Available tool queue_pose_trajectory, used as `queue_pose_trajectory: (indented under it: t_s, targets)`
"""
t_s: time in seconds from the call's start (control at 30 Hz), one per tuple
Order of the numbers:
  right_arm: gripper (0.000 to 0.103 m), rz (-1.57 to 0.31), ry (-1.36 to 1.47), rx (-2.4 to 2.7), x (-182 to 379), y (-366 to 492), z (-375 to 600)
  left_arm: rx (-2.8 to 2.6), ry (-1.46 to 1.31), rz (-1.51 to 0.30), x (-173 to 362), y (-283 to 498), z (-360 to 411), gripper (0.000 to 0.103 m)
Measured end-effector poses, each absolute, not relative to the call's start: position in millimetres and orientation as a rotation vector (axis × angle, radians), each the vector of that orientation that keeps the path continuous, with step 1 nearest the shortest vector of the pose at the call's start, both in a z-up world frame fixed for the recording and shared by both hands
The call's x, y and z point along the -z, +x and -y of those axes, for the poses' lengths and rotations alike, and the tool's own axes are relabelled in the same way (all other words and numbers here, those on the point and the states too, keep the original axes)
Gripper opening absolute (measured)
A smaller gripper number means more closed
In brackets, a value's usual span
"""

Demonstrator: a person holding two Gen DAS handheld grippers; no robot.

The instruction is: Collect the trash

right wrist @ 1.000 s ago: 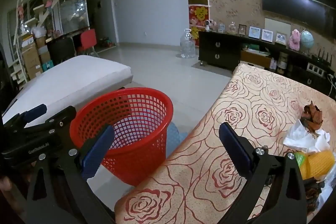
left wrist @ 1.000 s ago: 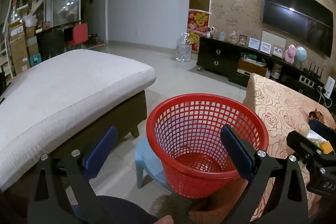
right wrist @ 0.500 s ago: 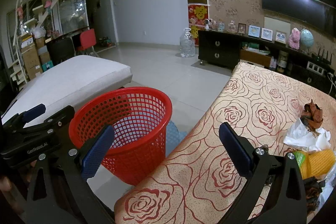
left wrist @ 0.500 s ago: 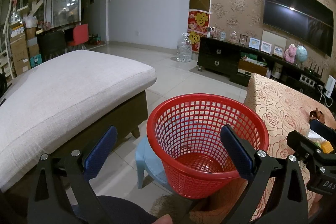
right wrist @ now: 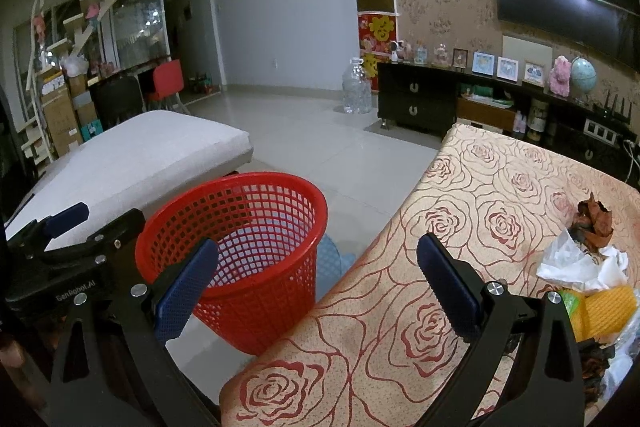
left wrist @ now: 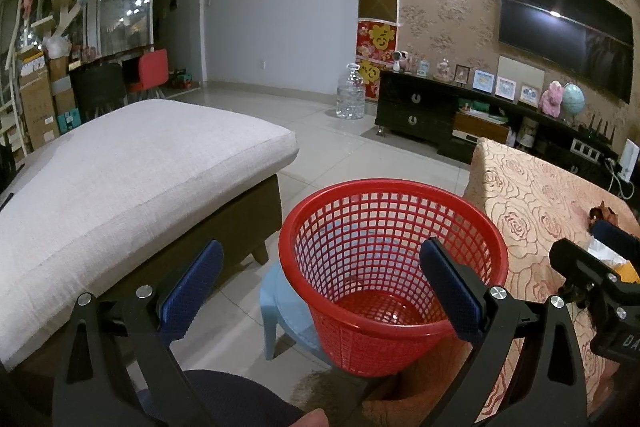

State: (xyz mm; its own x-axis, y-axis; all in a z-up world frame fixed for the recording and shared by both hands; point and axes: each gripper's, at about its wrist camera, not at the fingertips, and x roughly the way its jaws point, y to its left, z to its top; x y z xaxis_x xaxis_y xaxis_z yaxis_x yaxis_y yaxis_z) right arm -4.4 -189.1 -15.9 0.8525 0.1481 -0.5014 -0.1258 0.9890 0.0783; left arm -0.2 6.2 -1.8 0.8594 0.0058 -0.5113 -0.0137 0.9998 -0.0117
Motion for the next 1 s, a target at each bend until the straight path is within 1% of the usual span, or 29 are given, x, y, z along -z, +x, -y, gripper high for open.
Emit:
queue_pose_trajectory:
  t_s: [0.5, 1.0]
  targets:
    - [0.096, -0.486, 0.046, -0.163, -3, -19, 189, -0.057, 0.002, -0.487, -21, -26, -12, 0.095]
    - [0.096, -0.474, 0.052, -0.165, -10, -25, 193, -0.049, 0.015, -0.483, -25, -31, -6, 0.095]
